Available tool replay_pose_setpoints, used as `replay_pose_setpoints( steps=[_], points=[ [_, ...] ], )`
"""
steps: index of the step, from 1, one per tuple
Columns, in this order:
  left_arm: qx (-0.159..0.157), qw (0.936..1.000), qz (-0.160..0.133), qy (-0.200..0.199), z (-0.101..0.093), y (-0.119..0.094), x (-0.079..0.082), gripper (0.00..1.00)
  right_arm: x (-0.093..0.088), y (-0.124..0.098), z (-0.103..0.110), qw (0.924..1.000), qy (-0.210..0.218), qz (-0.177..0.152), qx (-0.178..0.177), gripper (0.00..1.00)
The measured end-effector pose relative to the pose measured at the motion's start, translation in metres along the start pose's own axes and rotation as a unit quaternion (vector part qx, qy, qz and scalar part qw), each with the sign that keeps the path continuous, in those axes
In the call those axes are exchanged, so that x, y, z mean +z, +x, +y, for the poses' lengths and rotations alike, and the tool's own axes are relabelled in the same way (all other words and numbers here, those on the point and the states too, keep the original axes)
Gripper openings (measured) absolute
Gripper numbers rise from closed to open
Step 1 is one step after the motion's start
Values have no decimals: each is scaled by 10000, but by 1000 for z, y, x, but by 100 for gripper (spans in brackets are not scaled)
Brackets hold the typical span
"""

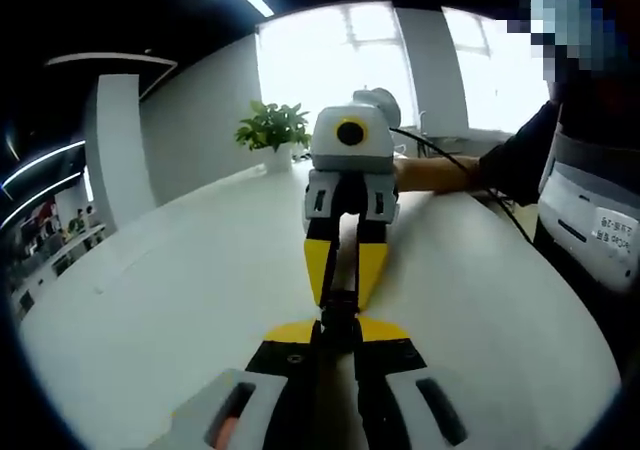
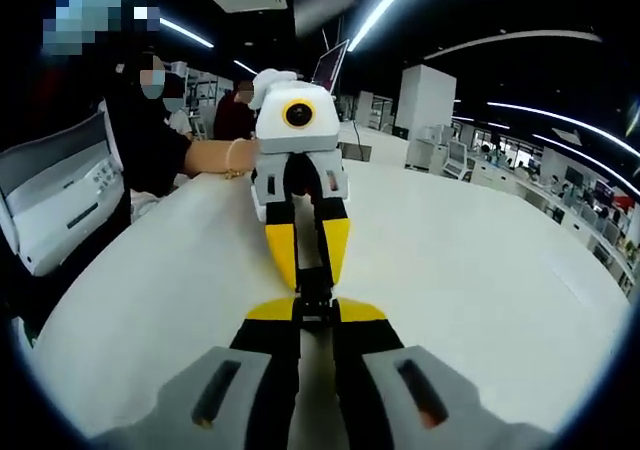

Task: Snap the two parts of the plastic buckle together until the buckle closes and remains connected.

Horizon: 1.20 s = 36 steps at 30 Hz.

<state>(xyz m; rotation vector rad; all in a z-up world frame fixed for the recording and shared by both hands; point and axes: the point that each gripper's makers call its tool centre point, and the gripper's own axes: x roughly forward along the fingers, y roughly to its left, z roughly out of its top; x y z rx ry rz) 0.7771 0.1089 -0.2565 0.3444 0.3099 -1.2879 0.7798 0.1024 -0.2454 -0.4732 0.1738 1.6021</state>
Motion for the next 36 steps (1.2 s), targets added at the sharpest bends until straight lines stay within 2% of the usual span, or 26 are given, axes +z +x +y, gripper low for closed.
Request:
replay_pose_setpoints(
  steps=[3, 7, 11, 14, 19, 25, 36],
  points=[
    [-32, 10000, -27, -61, 0, 0, 0, 12, -1, -1, 0, 9999, 116, -64, 43, 12],
    [133, 9999, -30, -43, 7, 1, 0, 13, -3, -3, -6, 9990, 406, -157, -49, 13],
    [253, 9992, -77, -312, 13, 1, -1, 16, -6, -6, -12, 9977, 605, -142, -252, 15],
    [352, 9987, -49, -371, 17, -1, -1, 17, -9, -11, -14, 9970, 668, -79, -371, 15],
    [458, 9975, 49, -529, 20, -4, -4, 18, -13, -12, -16, 9953, 881, -133, -381, 14],
    [413, 9957, 71, -829, 19, -5, -5, 16, -13, -9, -15, 9949, 915, -171, -383, 14],
    [380, 9963, 63, -768, 18, -5, -5, 13, -11, -3, -12, 9961, 808, -199, -280, 13]
  ],
)
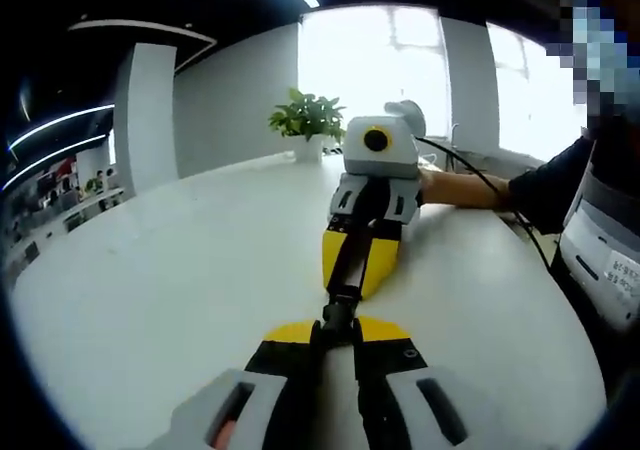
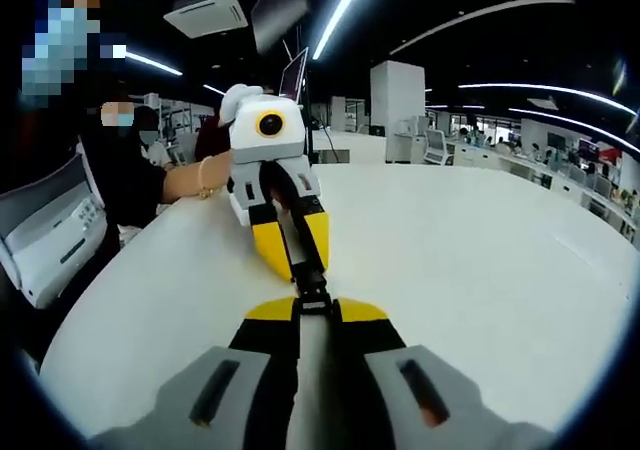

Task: Snap the two parts of the plastic buckle together until the buckle closes and remains connected.

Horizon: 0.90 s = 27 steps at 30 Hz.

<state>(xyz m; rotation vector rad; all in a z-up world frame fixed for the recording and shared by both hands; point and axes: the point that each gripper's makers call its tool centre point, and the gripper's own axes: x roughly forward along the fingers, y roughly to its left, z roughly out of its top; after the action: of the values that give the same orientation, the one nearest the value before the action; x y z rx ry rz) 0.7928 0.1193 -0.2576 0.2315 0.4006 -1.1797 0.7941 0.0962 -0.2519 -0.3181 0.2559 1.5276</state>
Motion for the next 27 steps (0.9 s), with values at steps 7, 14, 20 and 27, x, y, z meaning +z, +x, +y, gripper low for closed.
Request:
replay_pose_setpoints(
  steps=[7, 14, 20, 27],
  points=[
    [-36, 10000, -21, 30, 0, 0, 1, 12, 1, 2, 0, 10000, -63, -10, 11, 13],
    [-74, 10000, -43, 16, 0, -1, 0, 12, 3, 3, -2, 9998, -185, -50, 54, 11],
    [-194, 9998, -47, 93, -5, -2, -1, 11, 4, 4, 2, 9994, -249, -105, 213, 11],
    [-358, 9992, -83, 170, -9, -3, -1, 11, 4, 4, 8, 9986, -371, -107, 355, 11]
  ],
)
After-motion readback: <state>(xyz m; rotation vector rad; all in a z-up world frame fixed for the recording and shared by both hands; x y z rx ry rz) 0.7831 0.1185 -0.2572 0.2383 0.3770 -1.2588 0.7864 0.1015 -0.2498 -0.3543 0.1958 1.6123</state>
